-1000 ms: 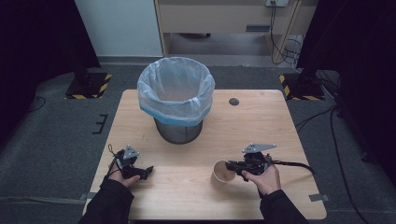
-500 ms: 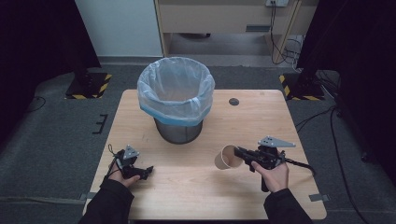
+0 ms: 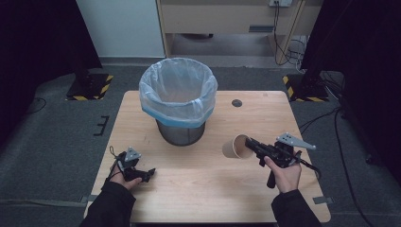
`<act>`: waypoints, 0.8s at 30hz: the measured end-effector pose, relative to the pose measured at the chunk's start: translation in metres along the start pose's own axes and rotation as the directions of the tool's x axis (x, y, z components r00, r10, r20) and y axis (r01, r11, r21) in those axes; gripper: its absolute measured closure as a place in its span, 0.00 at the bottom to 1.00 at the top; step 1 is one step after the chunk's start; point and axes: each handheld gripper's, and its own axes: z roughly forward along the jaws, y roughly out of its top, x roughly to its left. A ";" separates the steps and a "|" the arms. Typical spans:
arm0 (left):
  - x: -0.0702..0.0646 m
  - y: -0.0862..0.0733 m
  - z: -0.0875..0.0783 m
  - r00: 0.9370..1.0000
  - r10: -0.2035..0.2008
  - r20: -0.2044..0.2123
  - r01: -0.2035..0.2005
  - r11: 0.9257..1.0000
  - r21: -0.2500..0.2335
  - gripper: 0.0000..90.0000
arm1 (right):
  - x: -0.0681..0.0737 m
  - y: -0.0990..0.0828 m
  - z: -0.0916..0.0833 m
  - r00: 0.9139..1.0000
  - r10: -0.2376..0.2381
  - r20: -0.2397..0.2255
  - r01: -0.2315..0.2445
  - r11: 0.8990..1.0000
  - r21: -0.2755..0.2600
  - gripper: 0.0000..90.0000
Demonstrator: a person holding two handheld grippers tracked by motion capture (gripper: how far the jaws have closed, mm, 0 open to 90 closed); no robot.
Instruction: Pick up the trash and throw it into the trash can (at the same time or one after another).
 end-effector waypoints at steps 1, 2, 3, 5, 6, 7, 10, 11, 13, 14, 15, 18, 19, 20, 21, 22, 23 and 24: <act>0.000 0.000 0.000 1.000 0.000 0.000 0.000 1.000 0.000 0.00 | 0.000 0.000 0.000 1.000 0.000 0.000 0.000 1.000 0.000 0.94; 0.000 0.000 0.000 1.000 0.000 0.001 0.000 1.000 -0.001 0.00 | 0.000 0.002 -0.001 1.000 0.003 0.001 -0.003 1.000 -0.015 0.94; 0.000 0.000 0.000 1.000 0.000 0.000 0.000 1.000 0.000 0.00 | 0.000 0.004 -0.002 1.000 0.003 0.002 -0.003 1.000 -0.025 0.94; 0.000 0.000 0.000 1.000 0.000 0.000 0.000 1.000 0.000 0.00 | 0.000 0.006 -0.004 1.000 0.005 0.000 -0.005 0.999 -0.041 0.94; 0.000 0.000 0.000 1.000 0.000 0.000 0.000 1.000 0.000 0.00 | 0.000 0.006 -0.004 1.000 0.005 0.000 -0.005 0.999 -0.041 0.94; 0.000 0.000 0.000 1.000 0.000 0.000 0.000 1.000 0.000 0.00 | 0.000 0.008 -0.004 1.000 0.006 0.001 -0.006 0.999 -0.048 0.94; 0.000 0.000 0.000 1.000 0.000 0.000 0.000 1.000 0.000 0.00 | 0.002 0.015 -0.007 1.000 0.013 -0.004 -0.013 0.997 -0.081 0.94; 0.000 0.000 0.000 1.000 0.000 0.000 0.000 1.000 0.000 0.00 | 0.002 0.017 -0.008 1.000 0.010 -0.004 -0.010 0.996 -0.089 0.94; 0.000 0.000 0.000 1.000 0.000 0.000 0.000 1.000 0.000 0.00 | 0.003 0.024 -0.009 1.000 0.010 -0.006 -0.011 0.993 -0.114 0.94; 0.000 0.000 0.000 1.000 0.000 0.000 0.000 1.000 0.000 0.00 | 0.003 0.026 -0.010 1.000 0.008 -0.007 -0.009 0.992 -0.122 0.94; 0.000 0.000 0.000 1.000 0.000 0.000 0.000 1.000 0.000 0.00 | 0.004 0.029 -0.010 1.000 0.008 -0.010 -0.009 0.991 -0.133 0.94; 0.000 0.000 0.000 1.000 0.000 0.000 0.000 1.000 0.000 0.00 | 0.005 0.038 -0.011 1.000 0.007 -0.013 -0.009 0.987 -0.160 0.94; 0.000 0.000 0.000 1.000 0.000 0.000 0.000 1.000 0.000 0.00 | 0.005 0.043 -0.012 1.000 0.007 -0.014 -0.009 0.984 -0.179 0.94; 0.000 0.000 0.000 1.000 0.000 0.000 0.000 1.000 0.000 0.00 | 0.005 0.046 -0.012 1.000 0.011 -0.014 -0.013 0.982 -0.189 0.95; 0.000 0.000 0.000 1.000 0.000 0.000 0.000 1.000 0.000 0.00 | 0.005 0.048 -0.013 1.000 0.017 -0.019 -0.021 0.979 -0.202 0.95; 0.000 0.000 0.000 1.000 0.000 0.000 0.000 1.000 0.000 0.00 | 0.006 0.051 -0.013 1.000 0.020 -0.019 -0.024 0.977 -0.213 0.95; 0.000 0.000 0.000 1.000 0.000 0.000 0.000 1.000 0.000 0.00 | 0.006 0.053 -0.013 1.000 0.019 -0.018 -0.022 0.975 -0.222 0.95; 0.000 0.000 0.000 1.000 0.000 0.000 0.000 1.000 0.000 0.00 | 0.006 0.053 -0.013 1.000 0.019 -0.018 -0.022 0.975 -0.222 0.95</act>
